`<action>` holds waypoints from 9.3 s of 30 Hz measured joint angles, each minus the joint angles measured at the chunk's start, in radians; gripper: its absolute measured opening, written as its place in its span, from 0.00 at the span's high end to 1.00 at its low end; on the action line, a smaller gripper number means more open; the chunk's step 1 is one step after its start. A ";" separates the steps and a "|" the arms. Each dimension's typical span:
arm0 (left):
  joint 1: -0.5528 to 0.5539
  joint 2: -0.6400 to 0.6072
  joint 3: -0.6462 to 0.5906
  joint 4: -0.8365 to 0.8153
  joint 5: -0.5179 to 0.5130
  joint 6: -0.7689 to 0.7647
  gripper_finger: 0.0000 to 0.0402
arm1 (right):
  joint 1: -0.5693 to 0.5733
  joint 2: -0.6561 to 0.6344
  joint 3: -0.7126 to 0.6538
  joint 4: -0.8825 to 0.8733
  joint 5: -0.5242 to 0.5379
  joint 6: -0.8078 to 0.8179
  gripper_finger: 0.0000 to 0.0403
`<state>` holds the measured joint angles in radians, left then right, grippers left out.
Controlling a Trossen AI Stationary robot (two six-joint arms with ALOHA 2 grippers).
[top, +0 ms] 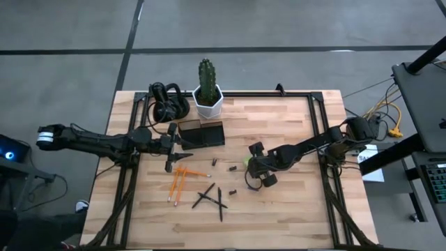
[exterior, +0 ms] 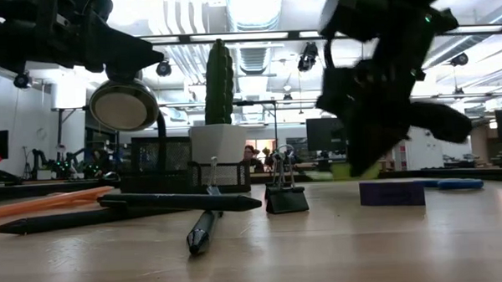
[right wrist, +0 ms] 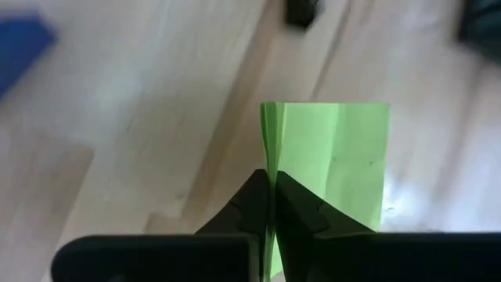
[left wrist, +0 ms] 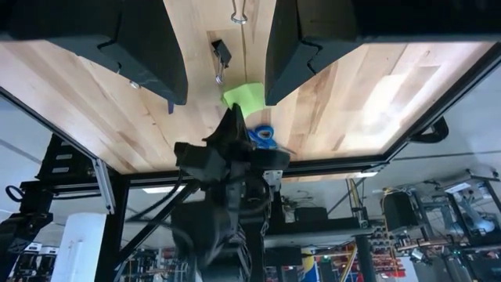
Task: Pick and place office supplies into organizer
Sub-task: Put the green sticky note into the black desk organizer, then put the blue scissors into the black desk organizer
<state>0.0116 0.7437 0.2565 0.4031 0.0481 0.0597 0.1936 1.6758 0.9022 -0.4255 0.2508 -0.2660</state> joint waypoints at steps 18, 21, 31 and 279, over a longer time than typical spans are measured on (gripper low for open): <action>0.000 0.002 0.000 -0.001 0.000 0.000 0.61 | -0.099 -0.003 0.166 0.304 0.091 -0.169 0.98; 0.000 0.002 0.000 -0.002 0.000 0.000 0.61 | -0.144 -0.003 0.175 0.319 0.000 -0.167 0.98; 0.000 0.002 0.000 -0.002 0.000 0.000 0.61 | -0.256 -0.003 0.177 0.485 -0.264 -0.111 0.98; 0.000 0.006 -0.002 -0.024 -0.003 0.005 0.61 | -0.158 -0.105 -0.142 -0.400 -0.166 0.131 0.67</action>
<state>0.0120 0.7501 0.2546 0.3794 0.0452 0.0647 0.0357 1.5711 0.7601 -0.8251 0.0853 -0.1350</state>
